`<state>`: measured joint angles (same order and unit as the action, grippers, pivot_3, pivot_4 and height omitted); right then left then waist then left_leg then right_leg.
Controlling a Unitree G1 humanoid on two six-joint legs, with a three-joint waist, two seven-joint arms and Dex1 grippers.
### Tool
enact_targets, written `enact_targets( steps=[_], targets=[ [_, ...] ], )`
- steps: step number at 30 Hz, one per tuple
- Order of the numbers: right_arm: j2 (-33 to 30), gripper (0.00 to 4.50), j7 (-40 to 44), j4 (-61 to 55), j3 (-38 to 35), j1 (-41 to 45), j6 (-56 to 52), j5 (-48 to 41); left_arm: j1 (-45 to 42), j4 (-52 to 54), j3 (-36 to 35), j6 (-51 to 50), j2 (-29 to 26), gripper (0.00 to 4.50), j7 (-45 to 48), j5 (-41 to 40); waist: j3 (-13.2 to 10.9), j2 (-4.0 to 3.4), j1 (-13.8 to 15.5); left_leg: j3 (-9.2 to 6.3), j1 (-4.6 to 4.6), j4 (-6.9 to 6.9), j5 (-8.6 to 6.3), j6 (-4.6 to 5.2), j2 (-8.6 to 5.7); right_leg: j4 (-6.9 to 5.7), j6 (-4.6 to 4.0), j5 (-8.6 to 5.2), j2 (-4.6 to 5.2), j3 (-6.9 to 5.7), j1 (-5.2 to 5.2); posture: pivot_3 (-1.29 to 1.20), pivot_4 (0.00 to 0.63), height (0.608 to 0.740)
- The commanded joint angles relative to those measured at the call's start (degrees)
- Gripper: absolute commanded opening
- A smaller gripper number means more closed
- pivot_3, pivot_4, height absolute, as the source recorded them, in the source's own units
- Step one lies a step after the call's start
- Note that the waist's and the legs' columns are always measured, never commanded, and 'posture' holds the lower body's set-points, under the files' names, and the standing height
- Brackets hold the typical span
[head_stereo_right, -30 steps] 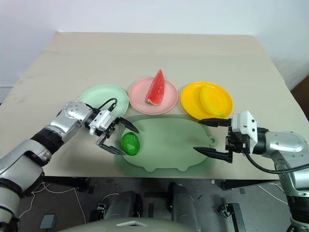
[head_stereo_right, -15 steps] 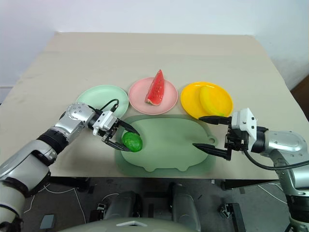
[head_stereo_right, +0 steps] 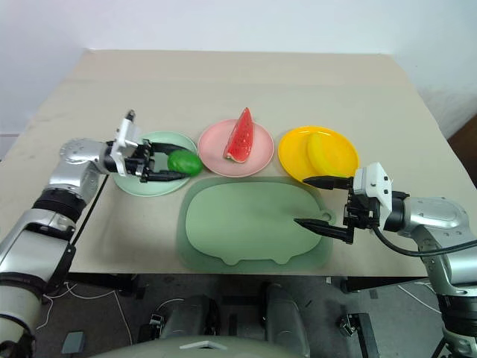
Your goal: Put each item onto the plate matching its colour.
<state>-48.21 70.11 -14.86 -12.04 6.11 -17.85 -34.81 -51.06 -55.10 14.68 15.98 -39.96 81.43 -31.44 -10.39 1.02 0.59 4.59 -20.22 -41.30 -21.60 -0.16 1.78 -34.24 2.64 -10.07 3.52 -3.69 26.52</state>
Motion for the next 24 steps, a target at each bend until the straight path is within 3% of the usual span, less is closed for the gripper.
enact_targets(
  steps=[1,7,8,11,19,24],
  targets=[
    [0.6,4.50,0.0,-0.2,0.0,1.8,-0.6,-1.5,-0.1,-4.5,-4.2,0.1,-1.1,2.72,-6.2,6.2,0.0,0.00,0.1,-0.01,-0.01,0.00,0.00,0.00,0.00,0.00,0.00,0.00,0.00,-0.01,0.00,0.00,0.150,0.736],
    [1.3,4.50,-0.1,0.3,0.6,2.7,-0.8,-1.2,0.2,-8.1,-8.4,0.4,0.0,2.72,-10.6,11.7,0.0,0.04,0.4,0.00,-0.08,-0.04,0.00,-0.01,-0.04,0.01,0.04,0.03,0.05,-0.04,-0.01,0.00,0.150,0.736],
    [1.3,4.50,-0.2,0.2,0.6,2.7,-0.8,-1.2,0.2,-8.2,-9.0,0.3,0.2,3.43,-10.8,12.4,0.0,0.04,0.4,0.01,-0.09,-0.04,0.01,-0.02,-0.04,0.01,0.05,0.04,0.06,-0.04,-0.02,0.00,0.150,0.736],
    [1.3,4.50,-0.2,0.3,0.7,2.5,-0.7,-1.1,0.5,-7.8,-10.6,-0.2,0.4,4.37,-10.8,14.0,0.0,0.04,0.2,0.04,-0.07,-0.04,0.06,-0.11,-0.04,0.01,0.07,0.04,0.06,-0.03,-0.02,0.00,0.150,0.736],
    [0.7,4.50,0.2,1.8,-1.0,1.5,-0.1,-1.1,2.7,6.3,-19.8,-3.3,-2.9,4.45,-2.8,8.1,0.0,0.04,0.1,0.04,-0.04,-0.04,0.08,-0.14,-0.01,-0.02,0.06,0.05,0.04,-0.03,-0.01,0.00,0.150,0.736],
    [-0.3,4.50,0.2,5.0,-4.8,-0.5,2.0,0.0,16.6,25.7,-29.2,-13.4,-9.0,4.45,-1.9,0.3,0.0,0.00,-0.4,0.13,0.04,0.00,0.13,-0.24,0.02,-0.04,0.07,0.05,0.05,0.04,0.00,0.00,0.150,0.736]
  ],
)
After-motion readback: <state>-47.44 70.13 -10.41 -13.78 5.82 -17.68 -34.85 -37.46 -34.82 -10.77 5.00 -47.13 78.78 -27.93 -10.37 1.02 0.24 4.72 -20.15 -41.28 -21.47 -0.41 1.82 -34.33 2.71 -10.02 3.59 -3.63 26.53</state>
